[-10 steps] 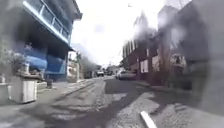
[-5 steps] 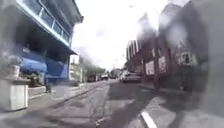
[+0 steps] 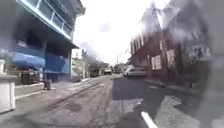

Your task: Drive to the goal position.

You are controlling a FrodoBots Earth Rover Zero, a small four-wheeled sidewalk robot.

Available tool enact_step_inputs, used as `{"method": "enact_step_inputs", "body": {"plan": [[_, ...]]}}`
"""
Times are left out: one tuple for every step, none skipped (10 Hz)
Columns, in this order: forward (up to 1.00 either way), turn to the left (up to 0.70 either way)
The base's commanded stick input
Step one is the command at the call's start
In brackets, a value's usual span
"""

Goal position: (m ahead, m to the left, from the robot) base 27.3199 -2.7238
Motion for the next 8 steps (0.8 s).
{"method": "enact_step_inputs", "body": {"plan": [[0.85, 0.00], [0.85, 0.00], [0.85, 0.00], [0.85, 0.00], [0.85, 0.00], [0.85, -0.02], [0.85, -0.05], [0.85, -0.04]]}}
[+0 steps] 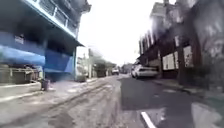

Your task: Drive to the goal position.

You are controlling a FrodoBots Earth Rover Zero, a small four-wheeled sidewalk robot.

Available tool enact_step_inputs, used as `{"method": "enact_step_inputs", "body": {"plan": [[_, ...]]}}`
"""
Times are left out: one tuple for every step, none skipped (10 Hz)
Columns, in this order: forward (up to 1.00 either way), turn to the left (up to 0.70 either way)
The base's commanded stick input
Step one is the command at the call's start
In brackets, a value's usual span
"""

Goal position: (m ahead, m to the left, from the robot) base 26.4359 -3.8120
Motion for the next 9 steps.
{"method": "enact_step_inputs", "body": {"plan": [[0.85, -0.04], [0.85, -0.03], [0.85, -0.03], [0.85, -0.02], [0.85, -0.02], [0.85, -0.01], [0.85, -0.01], [0.85, 0.00], [0.85, 0.00]]}}
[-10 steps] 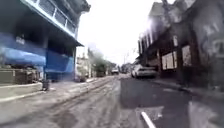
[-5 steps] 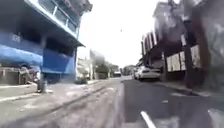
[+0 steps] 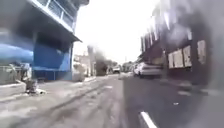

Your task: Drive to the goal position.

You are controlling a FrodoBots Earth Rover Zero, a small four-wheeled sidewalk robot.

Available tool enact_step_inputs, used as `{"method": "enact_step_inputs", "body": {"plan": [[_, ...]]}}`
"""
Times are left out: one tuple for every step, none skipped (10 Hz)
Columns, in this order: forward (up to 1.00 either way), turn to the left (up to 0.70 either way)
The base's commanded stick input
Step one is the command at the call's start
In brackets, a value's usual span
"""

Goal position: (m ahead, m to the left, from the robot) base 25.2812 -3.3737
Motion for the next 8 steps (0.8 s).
{"method": "enact_step_inputs", "body": {"plan": [[0.85, 0.00], [0.85, 0.00], [0.85, 0.00], [0.85, 0.00], [0.85, -0.11], [0.85, -0.28], [0.85, -0.34], [0.85, -0.34]]}}
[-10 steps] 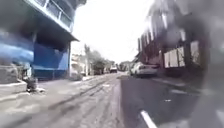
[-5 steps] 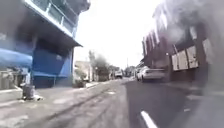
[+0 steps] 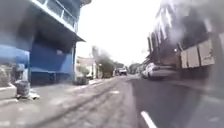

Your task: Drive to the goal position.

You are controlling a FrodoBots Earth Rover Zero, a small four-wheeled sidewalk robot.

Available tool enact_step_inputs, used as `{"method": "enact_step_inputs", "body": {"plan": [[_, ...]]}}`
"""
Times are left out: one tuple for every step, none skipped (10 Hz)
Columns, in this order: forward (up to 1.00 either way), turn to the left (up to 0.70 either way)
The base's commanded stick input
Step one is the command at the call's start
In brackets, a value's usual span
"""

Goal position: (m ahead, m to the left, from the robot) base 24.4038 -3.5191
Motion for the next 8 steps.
{"method": "enact_step_inputs", "body": {"plan": [[0.85, -0.21], [0.85, -0.21], [0.85, -0.23], [0.85, -0.25], [0.85, -0.26], [0.85, -0.28], [0.85, -0.29], [0.85, -0.31]]}}
